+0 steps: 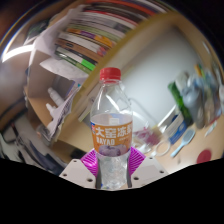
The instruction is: Pour water
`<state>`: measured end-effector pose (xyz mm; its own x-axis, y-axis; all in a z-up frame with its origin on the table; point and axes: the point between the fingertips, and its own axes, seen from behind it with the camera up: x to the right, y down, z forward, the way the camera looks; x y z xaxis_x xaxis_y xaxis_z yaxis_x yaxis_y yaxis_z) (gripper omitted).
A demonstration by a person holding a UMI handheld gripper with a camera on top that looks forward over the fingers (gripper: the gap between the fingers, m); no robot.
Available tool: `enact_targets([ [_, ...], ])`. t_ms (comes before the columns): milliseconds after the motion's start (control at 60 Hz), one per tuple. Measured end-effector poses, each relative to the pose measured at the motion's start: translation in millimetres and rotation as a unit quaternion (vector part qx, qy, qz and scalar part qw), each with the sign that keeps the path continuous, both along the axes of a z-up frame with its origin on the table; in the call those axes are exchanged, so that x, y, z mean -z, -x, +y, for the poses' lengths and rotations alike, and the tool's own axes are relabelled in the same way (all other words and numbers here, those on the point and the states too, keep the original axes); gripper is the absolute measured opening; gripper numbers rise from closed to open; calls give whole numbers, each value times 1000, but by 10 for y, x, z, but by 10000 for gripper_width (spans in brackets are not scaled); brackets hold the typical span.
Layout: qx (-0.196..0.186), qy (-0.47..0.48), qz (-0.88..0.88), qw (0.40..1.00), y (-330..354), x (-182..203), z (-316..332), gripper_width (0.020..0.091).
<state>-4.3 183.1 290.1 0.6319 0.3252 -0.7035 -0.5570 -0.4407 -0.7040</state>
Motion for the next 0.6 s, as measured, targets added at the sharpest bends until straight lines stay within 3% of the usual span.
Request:
enact_targets([
  [100, 102, -77, -183, 975, -805, 22, 234, 353],
  [167, 162, -91, -263, 947, -1400, 286, 416, 361],
  [233, 194, -89, -317, 924, -1823, 675, 485, 367],
  [417, 207, -43, -360, 909, -2324, 1704, 485, 369],
  [600, 179, -44, -364, 913, -2210, 2016, 466, 377],
])
